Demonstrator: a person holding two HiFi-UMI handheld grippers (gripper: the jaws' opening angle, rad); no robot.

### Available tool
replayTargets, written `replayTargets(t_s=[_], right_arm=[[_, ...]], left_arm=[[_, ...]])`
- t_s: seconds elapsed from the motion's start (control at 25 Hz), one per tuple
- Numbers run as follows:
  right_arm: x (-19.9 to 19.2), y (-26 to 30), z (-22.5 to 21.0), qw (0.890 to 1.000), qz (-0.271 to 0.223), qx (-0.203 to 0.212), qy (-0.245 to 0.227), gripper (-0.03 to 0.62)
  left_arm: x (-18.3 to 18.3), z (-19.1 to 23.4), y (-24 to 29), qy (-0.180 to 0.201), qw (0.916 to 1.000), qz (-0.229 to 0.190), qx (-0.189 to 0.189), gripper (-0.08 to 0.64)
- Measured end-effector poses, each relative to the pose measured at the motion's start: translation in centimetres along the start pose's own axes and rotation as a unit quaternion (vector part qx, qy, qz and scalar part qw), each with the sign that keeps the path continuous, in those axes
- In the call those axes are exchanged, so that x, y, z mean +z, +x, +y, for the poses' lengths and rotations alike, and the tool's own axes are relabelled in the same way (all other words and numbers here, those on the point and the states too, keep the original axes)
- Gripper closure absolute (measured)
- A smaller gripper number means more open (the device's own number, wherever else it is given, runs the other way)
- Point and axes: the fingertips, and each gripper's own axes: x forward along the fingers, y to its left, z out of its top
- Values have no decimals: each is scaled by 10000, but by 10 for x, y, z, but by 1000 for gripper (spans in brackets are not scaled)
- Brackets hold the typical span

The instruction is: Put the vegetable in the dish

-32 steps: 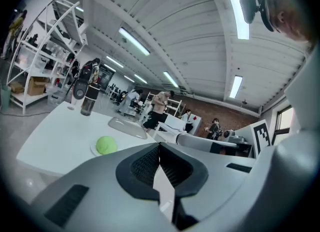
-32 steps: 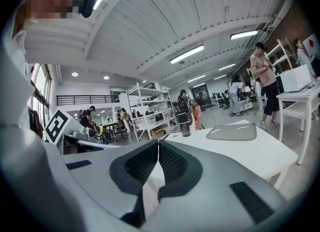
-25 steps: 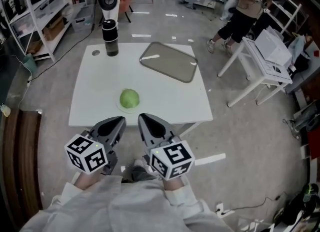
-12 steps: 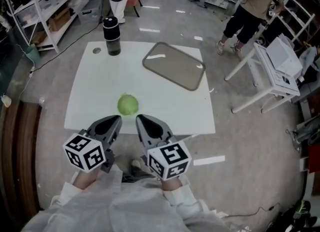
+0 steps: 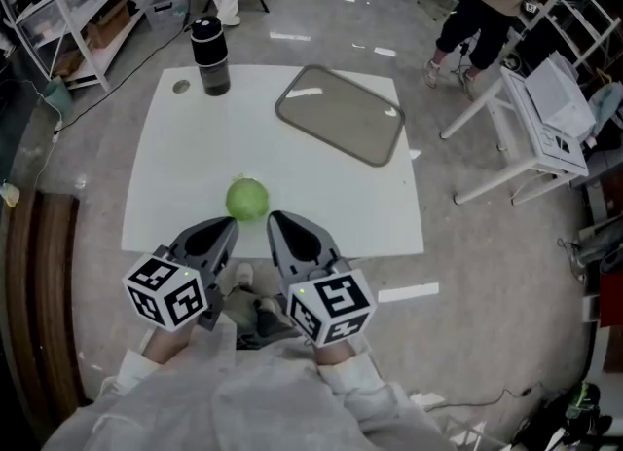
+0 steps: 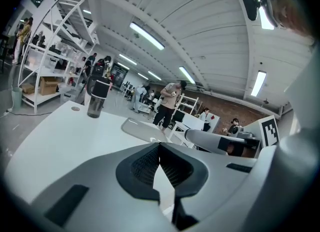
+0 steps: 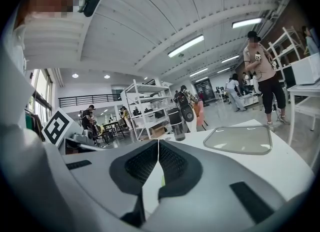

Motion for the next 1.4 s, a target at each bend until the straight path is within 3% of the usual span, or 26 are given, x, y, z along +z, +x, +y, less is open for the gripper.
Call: replayTargets(t_s=[0.84, 1.4], right_arm=[[31, 79, -42, 9969, -298, -727, 97, 578], [26, 95, -59, 9893, -377, -1379, 289, 578]], left_arm=[[64, 85, 46, 85, 9994, 117, -312, 552], [67, 113, 67, 216, 9950, 506, -830, 552]])
